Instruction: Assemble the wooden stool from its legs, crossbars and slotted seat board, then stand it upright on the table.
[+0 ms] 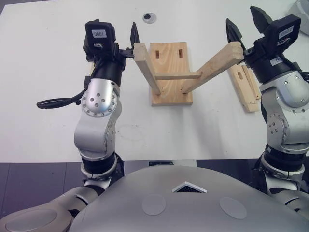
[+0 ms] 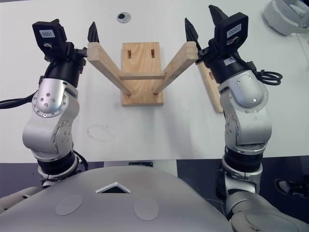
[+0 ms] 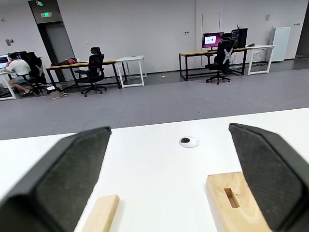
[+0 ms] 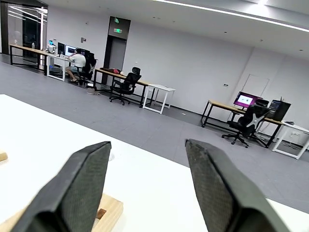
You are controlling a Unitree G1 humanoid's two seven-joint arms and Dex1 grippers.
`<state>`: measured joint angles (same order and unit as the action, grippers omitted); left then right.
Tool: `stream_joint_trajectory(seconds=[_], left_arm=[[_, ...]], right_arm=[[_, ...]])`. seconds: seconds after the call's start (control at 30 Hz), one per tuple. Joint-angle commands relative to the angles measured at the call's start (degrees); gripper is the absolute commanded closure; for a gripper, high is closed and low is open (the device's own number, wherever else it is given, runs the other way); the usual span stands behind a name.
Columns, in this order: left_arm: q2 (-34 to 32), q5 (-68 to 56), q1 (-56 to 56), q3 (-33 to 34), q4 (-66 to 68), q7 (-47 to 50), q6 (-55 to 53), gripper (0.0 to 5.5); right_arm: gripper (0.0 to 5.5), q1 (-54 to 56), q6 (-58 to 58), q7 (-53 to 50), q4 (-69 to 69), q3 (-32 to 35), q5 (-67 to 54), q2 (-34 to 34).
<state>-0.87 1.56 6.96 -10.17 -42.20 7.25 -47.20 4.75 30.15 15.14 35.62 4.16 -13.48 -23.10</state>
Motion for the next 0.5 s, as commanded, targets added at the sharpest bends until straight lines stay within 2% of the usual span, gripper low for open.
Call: stream_joint_trajectory(seconds=[0.03, 0.2, 0.33, 0.5], left_arm=[[0.46, -1.09, 0.74, -3.42, 0.92, -2.98, -0.75, 0.98], [-5.30, 0.32, 1.09, 6.55, 1.56, -5.14, 0.57, 0.98], [-10.71, -0.54, 12.70, 14.32, 3.08, -7.57, 2.56, 0.98], [-0.72, -15.73, 26.97, 20.97, -2.21, -8.20, -7.81, 0.98]], right_arm=[[2.61, 1.04, 2.91, -1.16, -0.12, -2.44, 1.33, 0.42], [2.61, 2.11, 5.82, -3.88, -3.05, 2.97, 2.37, 0.20], [2.61, 9.52, 5.29, -5.57, -2.94, 9.93, -2.67, 2.21], [2.61, 20.77, 7.47, -7.02, 2.34, 13.08, -13.80, 5.45]])
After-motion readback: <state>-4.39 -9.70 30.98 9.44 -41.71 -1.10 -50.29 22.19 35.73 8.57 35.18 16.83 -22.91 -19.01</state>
